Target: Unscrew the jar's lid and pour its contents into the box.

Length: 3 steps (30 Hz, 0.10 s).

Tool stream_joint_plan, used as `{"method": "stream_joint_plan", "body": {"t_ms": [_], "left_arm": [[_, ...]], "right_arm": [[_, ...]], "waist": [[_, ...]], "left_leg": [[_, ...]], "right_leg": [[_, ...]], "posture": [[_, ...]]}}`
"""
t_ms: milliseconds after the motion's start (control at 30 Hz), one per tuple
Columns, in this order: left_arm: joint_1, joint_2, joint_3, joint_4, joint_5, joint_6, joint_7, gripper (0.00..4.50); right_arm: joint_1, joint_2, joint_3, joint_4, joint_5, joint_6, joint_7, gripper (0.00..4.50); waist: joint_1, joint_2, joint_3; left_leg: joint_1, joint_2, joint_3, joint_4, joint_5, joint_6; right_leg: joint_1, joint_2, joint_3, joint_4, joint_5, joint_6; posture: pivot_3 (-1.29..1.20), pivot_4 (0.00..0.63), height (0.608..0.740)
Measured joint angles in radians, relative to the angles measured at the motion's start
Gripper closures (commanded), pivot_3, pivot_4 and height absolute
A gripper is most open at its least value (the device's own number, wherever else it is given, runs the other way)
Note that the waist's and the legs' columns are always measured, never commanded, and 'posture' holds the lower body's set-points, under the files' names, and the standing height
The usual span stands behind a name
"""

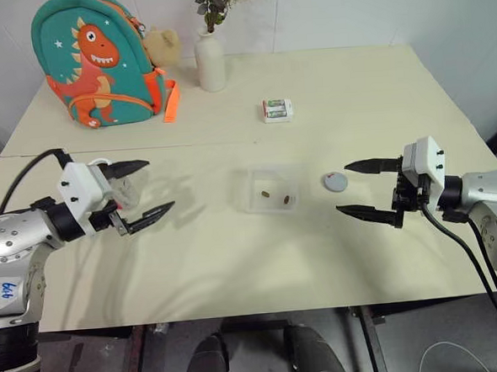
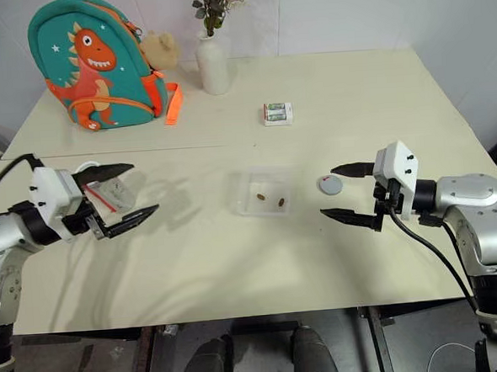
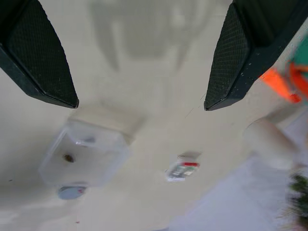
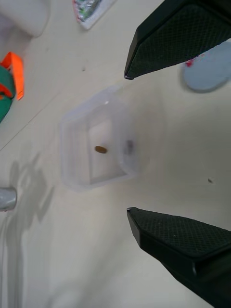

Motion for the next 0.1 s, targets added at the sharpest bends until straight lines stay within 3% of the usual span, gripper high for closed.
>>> {"method": "stream_joint_plan", "body": {"t_ms": [100], "left_arm": [[0.001,-0.006,-0.009,0.011,0.000,0.000,-0.009,0.05]], "right_arm": [[0.009,0.000,0.000,-0.012,0.000,0.006,-0.012,0.00]], "waist": [[0.000,0.000,0.000]], "left_leg": [[0.000,0.000,0.000,0.000,0.000,0.000]], "right_leg": [[0.000,0.000,0.000,0.000,0.000,0.000]], "posture": [[0.00,0.150,0.740]]}}
